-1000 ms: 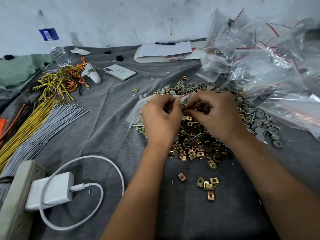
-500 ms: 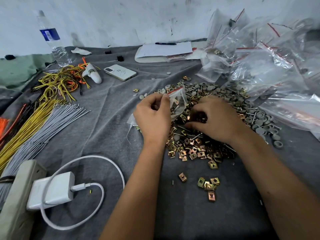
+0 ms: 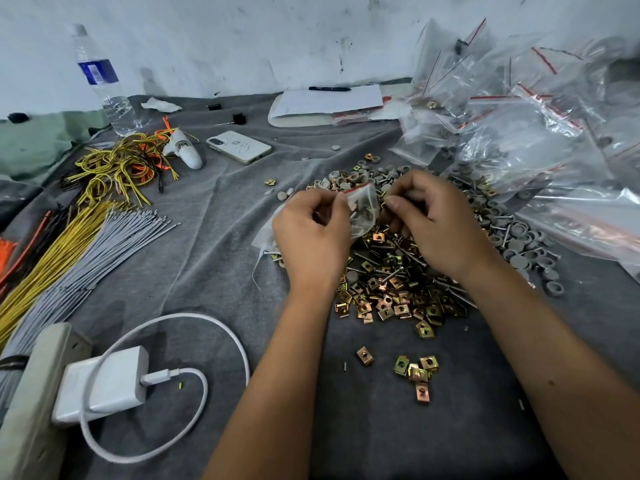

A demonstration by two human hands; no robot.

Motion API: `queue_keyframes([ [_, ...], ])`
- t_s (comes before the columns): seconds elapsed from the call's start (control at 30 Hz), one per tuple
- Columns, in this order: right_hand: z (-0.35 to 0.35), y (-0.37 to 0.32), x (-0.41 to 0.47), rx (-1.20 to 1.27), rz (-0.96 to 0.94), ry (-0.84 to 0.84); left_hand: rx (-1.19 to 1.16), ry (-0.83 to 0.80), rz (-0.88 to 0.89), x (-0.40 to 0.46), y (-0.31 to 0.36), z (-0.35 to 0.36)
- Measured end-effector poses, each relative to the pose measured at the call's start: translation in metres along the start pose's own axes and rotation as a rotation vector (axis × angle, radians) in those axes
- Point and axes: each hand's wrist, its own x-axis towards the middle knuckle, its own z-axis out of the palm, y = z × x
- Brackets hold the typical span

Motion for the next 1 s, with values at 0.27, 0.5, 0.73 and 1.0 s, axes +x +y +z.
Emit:
queue_keyframes([
  [0.27,0.0011,0.0020,-0.0013,0.155,-0.064,-0.068,0.067,-0.030,0.058,-0.0001,-0.0013,0.0013],
  [0.5,0.0019,0.0034,-0.0017,0.140,-0.021,-0.089,0.090,-0.022,0.077,0.0009,-0.0027,0.0018],
  [0.73,0.0008,0.0015,-0.0034,-0.135,-0.153,-0.039,0.107,-0.087,0.135,-0.0008,-0.0042,0.0021],
  [1.0,0.0008,0.0007,-0.0027,-0.237,-0.212,-0.003,0.141,-0.246,0.241,-0.0022,-0.0017,0.0021],
])
